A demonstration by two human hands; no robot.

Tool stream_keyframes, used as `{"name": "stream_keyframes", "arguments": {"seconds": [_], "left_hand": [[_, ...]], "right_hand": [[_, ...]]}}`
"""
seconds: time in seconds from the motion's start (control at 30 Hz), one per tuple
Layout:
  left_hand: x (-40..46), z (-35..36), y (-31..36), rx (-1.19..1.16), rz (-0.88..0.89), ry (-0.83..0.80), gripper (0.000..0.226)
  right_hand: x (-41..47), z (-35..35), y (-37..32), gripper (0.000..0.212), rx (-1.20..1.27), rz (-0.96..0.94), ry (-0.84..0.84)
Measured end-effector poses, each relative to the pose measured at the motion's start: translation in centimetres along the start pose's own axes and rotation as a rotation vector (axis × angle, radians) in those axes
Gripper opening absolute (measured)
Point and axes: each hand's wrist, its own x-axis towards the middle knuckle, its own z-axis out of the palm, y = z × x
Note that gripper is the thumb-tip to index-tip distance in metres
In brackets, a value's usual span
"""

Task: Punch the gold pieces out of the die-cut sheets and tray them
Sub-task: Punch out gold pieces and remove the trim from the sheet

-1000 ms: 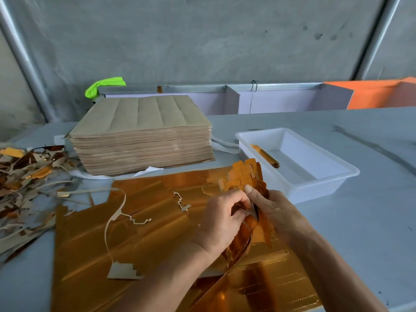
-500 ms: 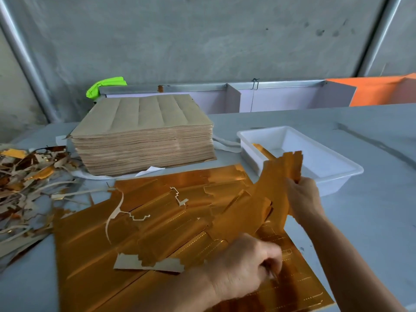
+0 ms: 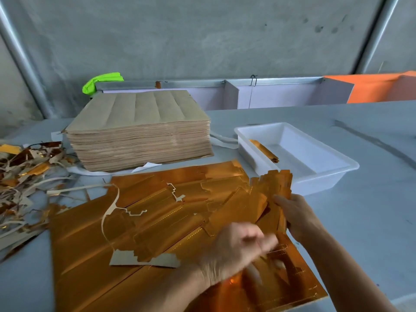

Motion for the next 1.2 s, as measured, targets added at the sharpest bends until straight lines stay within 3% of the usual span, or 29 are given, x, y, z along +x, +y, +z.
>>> {"name": "stream_keyframes", "arguments": {"seconds": [0.07, 0.13, 0.2, 0.27, 0.3, 0.4, 0.57, 0.7, 0.8, 0.9, 1.03, 1.13, 1.2], "left_hand": [[1.2, -0.7, -0.7, 0.02, -0.071, 0.348, 0.045], [2.6, -1.9, -1.5, 0.388, -0.136, 0.618, 0.026], [3.7, -3.1, -2.4, 0.626, -0.211, 0.632, 0.042], [4.5, -3.9, -2.9, 0.531, -0.339, 0.541, 0.055], [4.8, -4.1, -3.0, 0.457, -0.349, 0.53, 0.046], [5.2, -4.3, -3.4, 0.328, -0.274, 0.614, 0.008], [5.6, -4.1, -3.2, -0.029, -0.311, 0.779, 0.003], [5.2, -4.0, -2.6, 0.007, -0.206, 0.712, 0.005], [4.2, -3.8, -2.8, 0.096, -0.076, 0.633, 0.014], [3.2, -3.5, -4.1, 0.265, -0.111, 0.51, 0.033], [3.0, -3.1, -5.7, 0.326, -0.11, 0.408, 0.032], [3.2, -3.9, -6.4, 0.451, -0.094, 0.34, 0.021], [3.3, -4.3, -6.4, 0.481, -0.115, 0.278, 0.022]], "right_hand": [[-0.3, 0.3, 0.3, 0.023, 0.046, -0.006, -0.047], [-0.5, 0.5, 0.5, 0.026, 0.086, -0.017, -0.117], [-0.7, 0.7, 0.5, 0.029, 0.104, -0.033, -0.157], [-1.0, 0.8, 0.5, 0.03, 0.127, -0.059, -0.176], [-1.2, 1.0, 0.5, 0.029, 0.14, -0.072, -0.183], [-1.6, 1.6, 0.6, 0.027, 0.221, -0.102, -0.228], [-2.2, 3.1, 0.7, 0.034, 0.163, -0.25, -0.267], [-1.9, 4.6, 0.6, 0.015, -0.009, -0.328, -0.111], [-1.3, 5.0, 0.8, 0.012, 0.171, -0.211, 0.06], [-0.9, 4.7, 0.9, 0.013, 0.383, -0.15, 0.145], [-0.7, 3.7, 0.1, 0.012, 0.536, -0.094, 0.242], [-0.3, 1.8, -1.5, 0.009, 0.646, -0.16, 0.359], [-0.1, 0.8, -2.5, 0.015, 0.619, -0.255, 0.313]]}}
